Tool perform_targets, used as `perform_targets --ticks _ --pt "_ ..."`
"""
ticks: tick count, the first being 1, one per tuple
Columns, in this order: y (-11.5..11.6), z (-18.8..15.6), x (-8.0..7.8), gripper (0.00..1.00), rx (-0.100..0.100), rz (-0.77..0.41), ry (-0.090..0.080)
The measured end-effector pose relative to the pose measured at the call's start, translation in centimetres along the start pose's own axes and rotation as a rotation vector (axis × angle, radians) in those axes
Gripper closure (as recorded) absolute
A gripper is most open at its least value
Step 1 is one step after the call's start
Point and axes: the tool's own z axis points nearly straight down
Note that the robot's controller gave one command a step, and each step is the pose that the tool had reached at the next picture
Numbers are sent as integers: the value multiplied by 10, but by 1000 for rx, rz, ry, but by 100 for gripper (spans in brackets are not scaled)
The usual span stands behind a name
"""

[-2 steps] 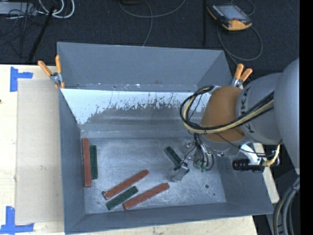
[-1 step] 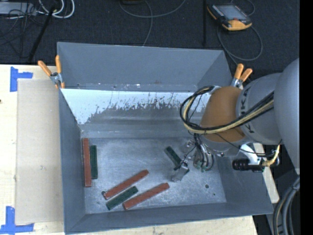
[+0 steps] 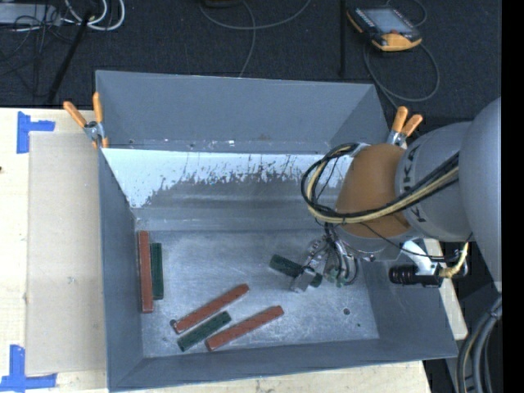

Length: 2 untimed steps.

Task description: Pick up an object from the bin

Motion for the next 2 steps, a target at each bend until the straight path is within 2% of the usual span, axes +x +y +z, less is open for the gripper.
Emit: perform_targets --ticks 1,2 --pt "0 -11 0 100 0 -3 1" --pt "0 -122 -2 100 -3 -8 -6"
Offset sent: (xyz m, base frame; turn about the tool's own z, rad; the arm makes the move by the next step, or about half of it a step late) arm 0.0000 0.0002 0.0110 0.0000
